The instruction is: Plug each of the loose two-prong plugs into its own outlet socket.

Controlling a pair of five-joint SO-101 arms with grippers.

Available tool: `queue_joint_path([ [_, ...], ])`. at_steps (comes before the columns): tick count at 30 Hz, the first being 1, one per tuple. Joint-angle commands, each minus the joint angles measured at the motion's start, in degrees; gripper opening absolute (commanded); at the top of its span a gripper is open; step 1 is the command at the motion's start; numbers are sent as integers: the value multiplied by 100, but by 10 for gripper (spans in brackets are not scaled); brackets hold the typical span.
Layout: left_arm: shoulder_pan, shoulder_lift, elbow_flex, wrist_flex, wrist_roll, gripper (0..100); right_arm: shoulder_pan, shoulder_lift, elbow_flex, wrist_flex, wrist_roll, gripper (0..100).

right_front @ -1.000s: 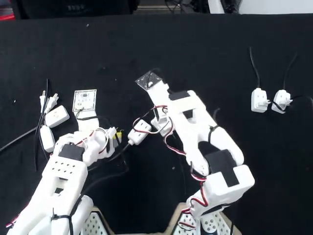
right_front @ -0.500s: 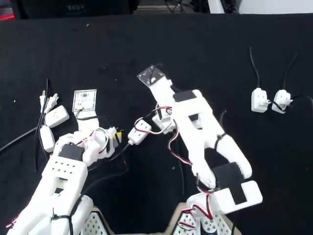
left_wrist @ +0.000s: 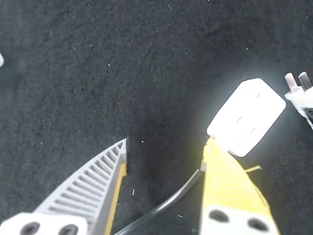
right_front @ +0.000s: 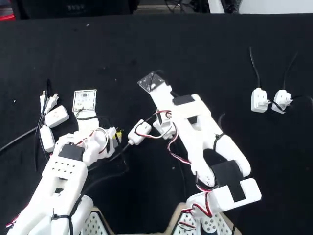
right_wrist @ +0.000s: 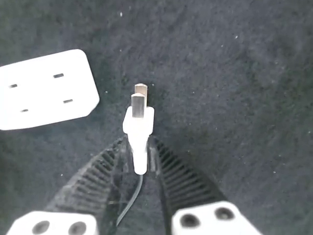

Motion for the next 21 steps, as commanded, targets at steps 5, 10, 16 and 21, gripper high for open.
queue_joint_path([
  [5,-66,-149,-127,-70,44,252,132,-268,-4,-79,-18,30],
  [10,-66,-149,-136,-70,44,252,123,-207,31,-229,-53,105],
  [16,-66,-149,-136,-70,44,252,132,66,22,-378,-44,31],
  [21,-66,-149,-171,-70,44,252,158,-400,31,-141,-53,11],
])
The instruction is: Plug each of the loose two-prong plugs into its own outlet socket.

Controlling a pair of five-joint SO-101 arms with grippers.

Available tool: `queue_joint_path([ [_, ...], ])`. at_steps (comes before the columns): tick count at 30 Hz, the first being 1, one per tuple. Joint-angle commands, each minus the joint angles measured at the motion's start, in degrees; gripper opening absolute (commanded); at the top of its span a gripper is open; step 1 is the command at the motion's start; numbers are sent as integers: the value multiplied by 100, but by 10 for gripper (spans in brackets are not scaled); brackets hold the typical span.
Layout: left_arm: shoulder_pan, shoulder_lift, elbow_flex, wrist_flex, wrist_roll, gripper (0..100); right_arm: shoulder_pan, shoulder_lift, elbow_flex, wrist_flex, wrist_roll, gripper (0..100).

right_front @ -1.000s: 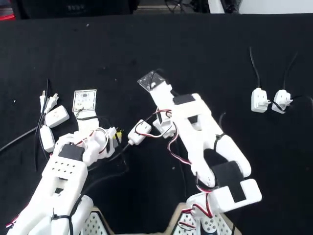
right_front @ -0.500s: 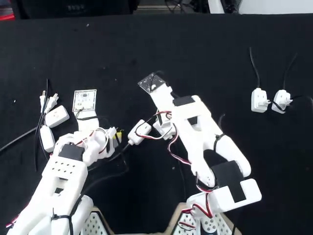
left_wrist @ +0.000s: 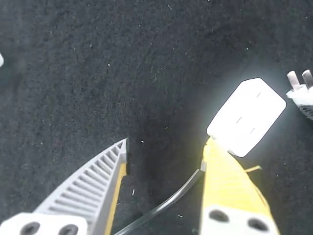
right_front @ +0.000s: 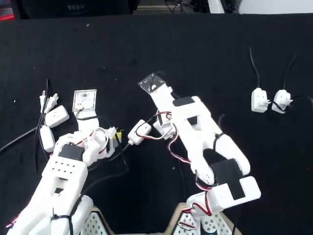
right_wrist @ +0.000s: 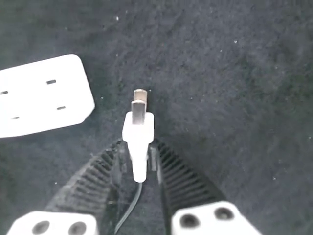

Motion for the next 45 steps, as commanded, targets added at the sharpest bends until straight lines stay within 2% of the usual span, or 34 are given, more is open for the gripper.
queue_joint_path([
  [1,-66,-149,-180,-70,44,252,88,-716,-31,308,-62,11],
  [7,4,-149,-189,-220,44,254,-53,-1798,268,510,-352,11],
  [13,-4,-149,-215,-888,176,255,-607,-2545,1367,-633,-510,11],
  [16,4,-149,-303,-958,686,258,-976,-2791,1921,-1363,-756,11],
  [19,13,-149,-391,-958,791,258,-1284,-2879,2141,-1741,-1073,11],
  [27,13,-149,-400,-958,809,255,-2145,-2888,2202,-1767,-1310,11],
  [38,110,-88,-347,-958,809,256,-2215,-2976,2123,-1749,-1301,11],
  [45,119,-141,31,-1336,782,257,-2224,-3987,2132,-1618,-1310,11],
])
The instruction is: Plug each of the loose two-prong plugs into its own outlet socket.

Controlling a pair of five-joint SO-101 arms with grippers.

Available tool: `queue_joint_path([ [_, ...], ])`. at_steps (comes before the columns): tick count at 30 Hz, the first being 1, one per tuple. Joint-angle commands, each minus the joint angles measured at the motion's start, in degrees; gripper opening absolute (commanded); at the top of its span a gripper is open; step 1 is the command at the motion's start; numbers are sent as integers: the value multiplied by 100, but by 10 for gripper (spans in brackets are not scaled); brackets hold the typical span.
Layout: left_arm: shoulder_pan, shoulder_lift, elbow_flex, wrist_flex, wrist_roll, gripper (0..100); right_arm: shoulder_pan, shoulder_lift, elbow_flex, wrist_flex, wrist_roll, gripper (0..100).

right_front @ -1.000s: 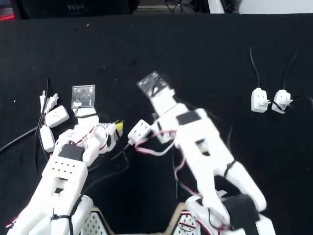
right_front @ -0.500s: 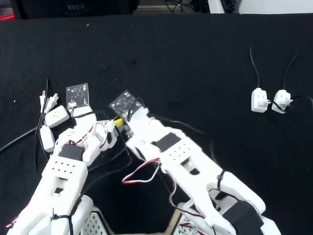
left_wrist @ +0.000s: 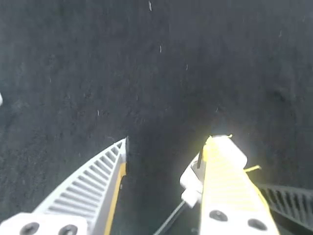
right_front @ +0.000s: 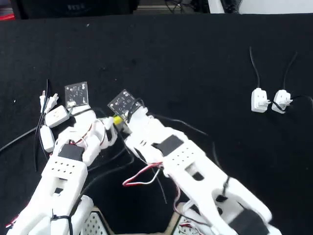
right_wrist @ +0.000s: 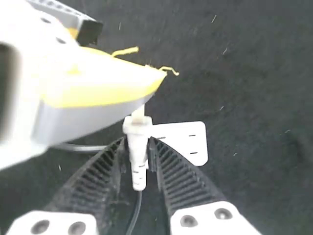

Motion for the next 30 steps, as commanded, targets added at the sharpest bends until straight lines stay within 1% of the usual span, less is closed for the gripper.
queue_joint_path([
  [1,66,-132,75,-281,9,257,-70,-760,-136,167,-53,11],
  [8,66,-132,110,-273,9,255,-53,-1525,-127,782,-44,11],
  [13,66,-132,110,-264,9,255,-53,-1640,-101,1029,-18,11],
  [15,57,-141,110,-264,9,254,70,-1631,-101,1143,-18,11],
  [19,40,-141,119,-255,0,254,589,-1552,-198,1407,-9,11],
  [21,-84,-141,145,-202,-9,255,765,-1279,-505,1732,-9,11],
  [23,-321,-141,101,35,-88,256,844,-804,-1033,2224,185,11],
  [27,-796,-141,48,571,-730,253,862,532,-2536,3349,484,11],
  [30,-936,-141,40,730,-1257,253,853,1525,-3653,3956,519,11],
])
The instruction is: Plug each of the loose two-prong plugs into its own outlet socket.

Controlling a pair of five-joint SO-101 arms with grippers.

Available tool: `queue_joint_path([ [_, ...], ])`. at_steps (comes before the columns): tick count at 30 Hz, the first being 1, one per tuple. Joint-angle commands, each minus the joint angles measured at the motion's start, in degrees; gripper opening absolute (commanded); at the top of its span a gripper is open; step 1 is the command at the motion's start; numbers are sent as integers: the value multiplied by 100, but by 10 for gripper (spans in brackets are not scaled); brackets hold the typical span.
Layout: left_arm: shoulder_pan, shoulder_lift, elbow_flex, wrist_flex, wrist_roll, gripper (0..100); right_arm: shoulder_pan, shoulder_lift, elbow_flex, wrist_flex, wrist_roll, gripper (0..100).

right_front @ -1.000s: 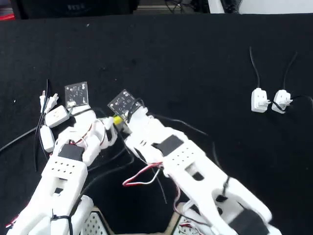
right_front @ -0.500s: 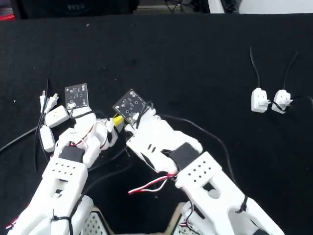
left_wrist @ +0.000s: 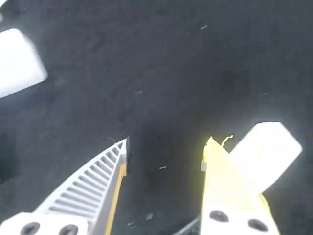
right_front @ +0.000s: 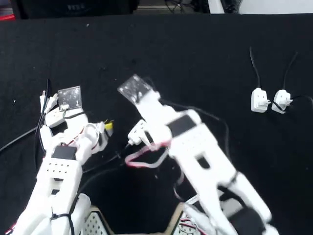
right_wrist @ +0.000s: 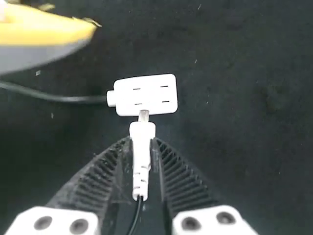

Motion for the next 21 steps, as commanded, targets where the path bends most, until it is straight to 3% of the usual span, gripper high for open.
queue_joint_path([
  [1,-233,-70,-92,220,-756,253,114,1130,-1613,659,88,11],
  [8,-391,-70,295,484,-1424,253,141,3002,-3371,1275,580,11],
  [21,-611,-70,295,466,-1442,253,545,4910,-5780,2954,580,11],
])
